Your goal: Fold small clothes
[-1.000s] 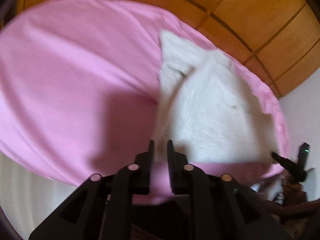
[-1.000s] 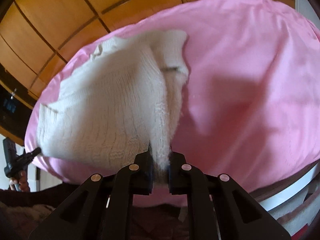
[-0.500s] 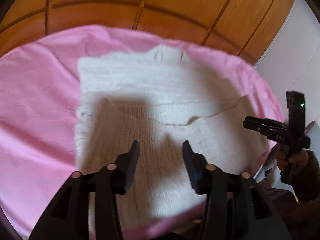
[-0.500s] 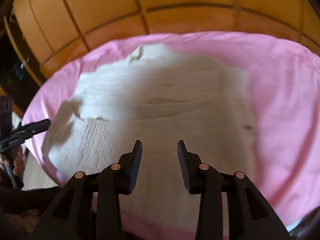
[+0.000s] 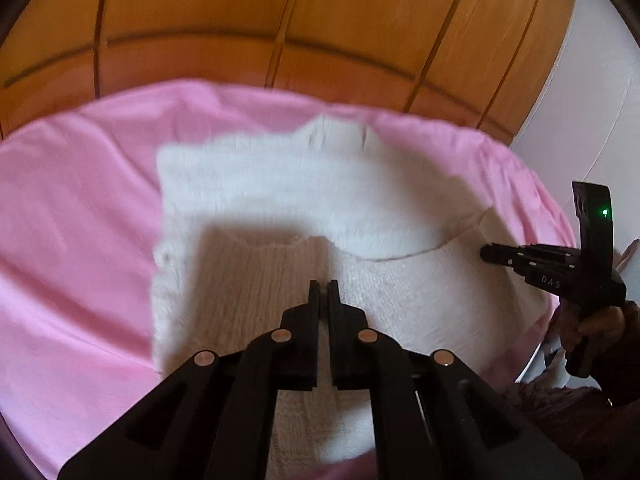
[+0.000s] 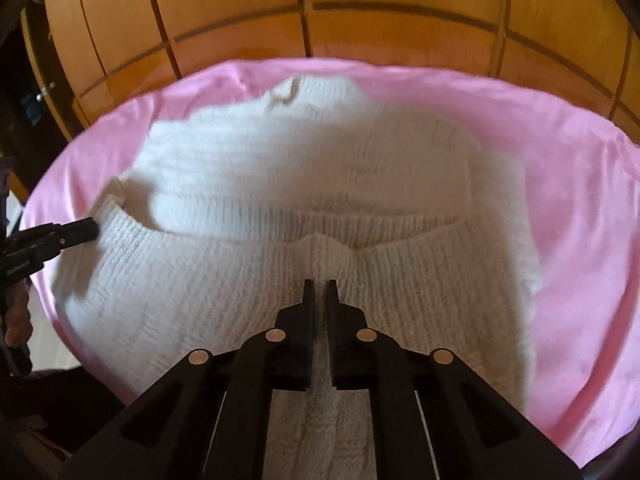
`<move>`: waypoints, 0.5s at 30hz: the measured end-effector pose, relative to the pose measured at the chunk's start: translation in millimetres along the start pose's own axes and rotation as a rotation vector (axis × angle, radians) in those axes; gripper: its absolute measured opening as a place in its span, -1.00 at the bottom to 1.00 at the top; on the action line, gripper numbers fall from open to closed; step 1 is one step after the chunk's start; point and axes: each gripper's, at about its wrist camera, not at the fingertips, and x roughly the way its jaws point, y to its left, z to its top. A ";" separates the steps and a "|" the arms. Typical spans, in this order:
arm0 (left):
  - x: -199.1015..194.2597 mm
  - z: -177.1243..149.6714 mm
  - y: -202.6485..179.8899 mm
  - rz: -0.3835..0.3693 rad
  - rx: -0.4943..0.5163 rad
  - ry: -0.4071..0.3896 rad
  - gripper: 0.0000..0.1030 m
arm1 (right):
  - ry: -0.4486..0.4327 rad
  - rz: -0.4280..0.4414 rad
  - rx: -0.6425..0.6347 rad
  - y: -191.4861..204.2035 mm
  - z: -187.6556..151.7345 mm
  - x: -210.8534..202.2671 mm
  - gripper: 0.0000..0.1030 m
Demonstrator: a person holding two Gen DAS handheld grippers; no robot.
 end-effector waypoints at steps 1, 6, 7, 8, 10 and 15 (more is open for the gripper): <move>-2.9 3.9 -0.6 -0.003 -0.001 -0.018 -0.94 | -0.016 0.000 0.005 -0.4 3.1 -5.5 -0.91; 12.8 21.1 9.7 0.057 -0.049 -0.039 -0.94 | -0.087 -0.055 0.001 -1.0 18.7 -8.8 -0.91; 19.7 21.7 13.6 0.071 -0.052 -0.021 -0.94 | -0.084 -0.061 0.008 -2.7 19.3 -3.8 -0.91; 36.8 22.0 16.2 0.116 -0.051 0.027 -0.94 | -0.068 -0.071 0.015 -4.5 19.4 8.6 -0.91; 64.5 13.6 18.7 0.144 -0.047 0.117 -0.93 | -0.032 -0.099 0.019 -5.7 16.4 30.0 -0.91; 66.8 3.1 21.6 0.158 -0.071 0.120 -0.81 | -0.026 -0.090 0.037 -6.9 3.4 45.9 -0.91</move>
